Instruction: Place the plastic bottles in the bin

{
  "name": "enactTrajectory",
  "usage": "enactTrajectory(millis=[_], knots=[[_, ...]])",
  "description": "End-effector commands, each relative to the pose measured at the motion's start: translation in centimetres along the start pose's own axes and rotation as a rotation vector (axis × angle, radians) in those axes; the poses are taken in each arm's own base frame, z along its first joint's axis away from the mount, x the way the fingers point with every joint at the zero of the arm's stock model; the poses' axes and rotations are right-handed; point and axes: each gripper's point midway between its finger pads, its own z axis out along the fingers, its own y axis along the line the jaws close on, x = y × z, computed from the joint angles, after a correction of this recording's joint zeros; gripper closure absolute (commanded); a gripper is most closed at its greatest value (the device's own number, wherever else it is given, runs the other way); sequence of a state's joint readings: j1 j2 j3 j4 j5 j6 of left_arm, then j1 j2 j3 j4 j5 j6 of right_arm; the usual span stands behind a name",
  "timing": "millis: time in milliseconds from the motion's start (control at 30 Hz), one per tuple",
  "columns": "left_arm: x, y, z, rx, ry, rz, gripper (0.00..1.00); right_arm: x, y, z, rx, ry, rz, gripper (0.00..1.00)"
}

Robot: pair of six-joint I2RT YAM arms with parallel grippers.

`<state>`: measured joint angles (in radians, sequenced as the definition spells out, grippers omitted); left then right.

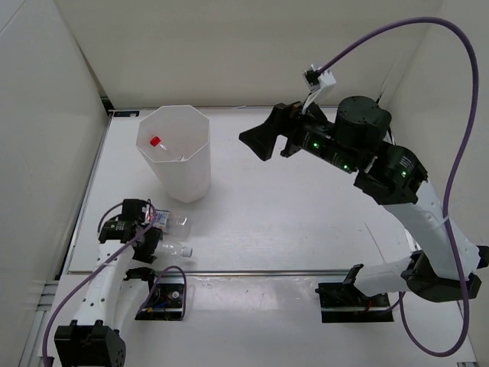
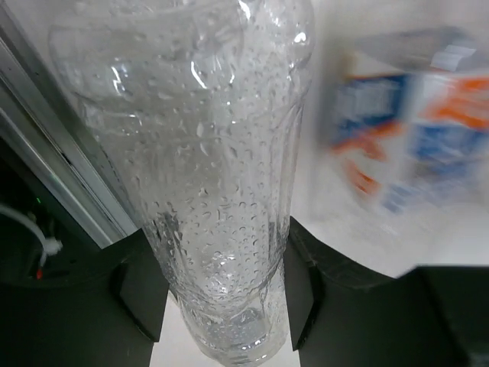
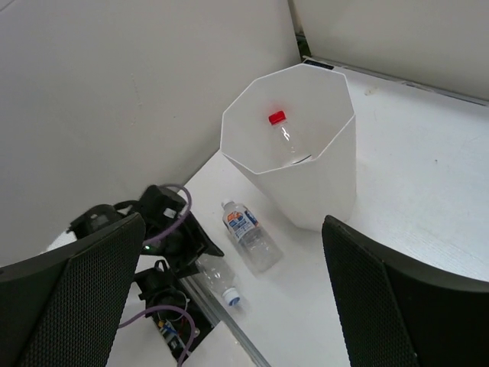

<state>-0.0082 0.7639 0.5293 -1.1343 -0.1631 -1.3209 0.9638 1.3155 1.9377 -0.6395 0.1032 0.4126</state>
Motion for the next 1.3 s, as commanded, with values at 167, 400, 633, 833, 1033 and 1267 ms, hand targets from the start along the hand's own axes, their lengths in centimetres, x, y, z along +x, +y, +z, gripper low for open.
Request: enactTrajectory(millis=[167, 400, 633, 833, 1033, 1267], knots=[[-6.9, -8.9, -17.2, 0.493, -0.232, -0.039, 0.54, -1.4, -0.4, -2.7, 0.022, -0.076, 0.015, 0.0], [-13.8, -17.7, -31.9, 0.92, -0.623, 0.112, 0.46, -0.6, -0.4, -2.1, 0.018, -0.05, 0.022, 0.0], [-15.6, -27.0, -29.9, 0.801, -0.698, 0.265, 0.37, 0.2, -0.1, -1.3, -0.002, -0.018, 0.03, 0.0], [-12.4, -31.3, -30.3, 0.809, -0.737, 0.418, 0.0, 1.0, -0.7, -1.9, 0.018, -0.005, 0.038, 0.0], [-14.4, -24.4, -28.5, 0.642, -0.841, 0.228, 0.0, 1.7, -1.9, -3.1, 0.071, -0.012, 0.046, 0.0], [-12.6, -12.1, -16.1, 0.456, -0.617, 0.004, 0.0, 2.5, -2.7, -3.6, 0.095, -0.006, 0.044, 0.0]])
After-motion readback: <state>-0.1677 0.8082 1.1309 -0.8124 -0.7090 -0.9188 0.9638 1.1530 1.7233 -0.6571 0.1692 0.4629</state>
